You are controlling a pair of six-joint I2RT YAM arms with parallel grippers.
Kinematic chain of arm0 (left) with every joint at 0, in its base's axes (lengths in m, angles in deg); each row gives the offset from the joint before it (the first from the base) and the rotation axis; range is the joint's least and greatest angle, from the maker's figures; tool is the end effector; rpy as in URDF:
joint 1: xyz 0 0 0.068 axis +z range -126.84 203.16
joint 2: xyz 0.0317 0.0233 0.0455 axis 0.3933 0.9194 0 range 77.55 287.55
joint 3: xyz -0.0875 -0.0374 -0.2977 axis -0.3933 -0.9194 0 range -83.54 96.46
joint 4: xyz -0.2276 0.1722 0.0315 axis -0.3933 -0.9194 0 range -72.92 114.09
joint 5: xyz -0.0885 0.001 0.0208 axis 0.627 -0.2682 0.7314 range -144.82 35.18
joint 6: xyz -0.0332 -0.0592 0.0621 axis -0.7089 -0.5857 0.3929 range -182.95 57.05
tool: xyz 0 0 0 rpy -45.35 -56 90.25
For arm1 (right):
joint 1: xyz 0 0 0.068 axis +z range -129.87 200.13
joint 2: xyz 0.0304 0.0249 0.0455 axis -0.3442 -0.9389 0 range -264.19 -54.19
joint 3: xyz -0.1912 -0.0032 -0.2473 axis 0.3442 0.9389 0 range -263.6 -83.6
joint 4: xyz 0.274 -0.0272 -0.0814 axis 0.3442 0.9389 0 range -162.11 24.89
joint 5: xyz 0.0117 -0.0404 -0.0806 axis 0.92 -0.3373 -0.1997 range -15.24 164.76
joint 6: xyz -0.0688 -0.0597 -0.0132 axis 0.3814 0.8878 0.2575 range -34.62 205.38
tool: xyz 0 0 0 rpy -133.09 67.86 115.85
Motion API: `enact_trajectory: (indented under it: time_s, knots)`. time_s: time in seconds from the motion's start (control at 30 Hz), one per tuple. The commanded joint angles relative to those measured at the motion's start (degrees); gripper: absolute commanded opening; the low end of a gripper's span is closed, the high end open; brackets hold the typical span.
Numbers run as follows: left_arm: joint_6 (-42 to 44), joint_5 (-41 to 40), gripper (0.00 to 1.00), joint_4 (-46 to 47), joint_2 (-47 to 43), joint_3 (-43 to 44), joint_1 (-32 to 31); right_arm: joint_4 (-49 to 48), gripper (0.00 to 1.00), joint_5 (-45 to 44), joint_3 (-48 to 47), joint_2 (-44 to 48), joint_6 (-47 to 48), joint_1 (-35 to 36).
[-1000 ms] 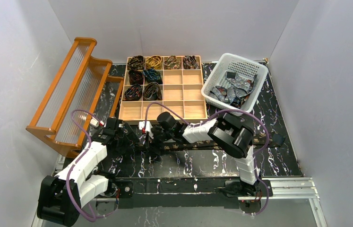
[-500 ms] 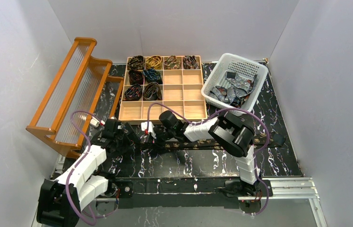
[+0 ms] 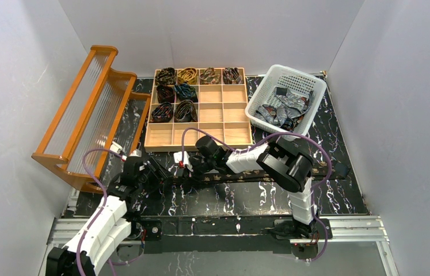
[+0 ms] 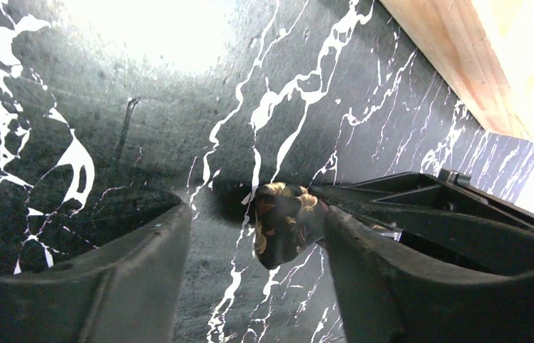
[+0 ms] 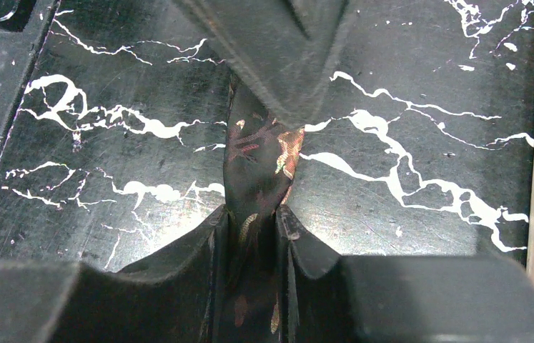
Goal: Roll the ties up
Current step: Roll the tie at the center of the board.
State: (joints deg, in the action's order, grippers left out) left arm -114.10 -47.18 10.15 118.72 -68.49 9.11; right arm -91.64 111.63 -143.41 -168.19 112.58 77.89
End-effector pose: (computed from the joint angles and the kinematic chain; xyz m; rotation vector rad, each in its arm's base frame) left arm 0.1726 -0.0545 0.1479 -0.6855 2.2747 -0.7295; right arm 0.2074 0.4215 0.1267 -1.7493 1.3474 1.0000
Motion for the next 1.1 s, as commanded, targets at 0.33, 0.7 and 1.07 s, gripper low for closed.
enact_trajectory:
  time_s: [0.33,0.7,1.07]
  knots:
    - [-3.8,3.4,0.41,4.0,-1.0,-5.0,0.1,7.4,0.36,-1.8,1.7,-1.2,-0.8,0.2]
    - [-2.7,3.7,0.00,9.5,3.8,-5.6,0.1,8.3,0.41,-2.3,-0.1,-0.3,-3.5,0.2]
    - [1.6,-0.8,0.00,1.0,0.3,-1.2,0.1,-2.0,0.90,-22.1,2.3,15.1,-28.2,-0.7]
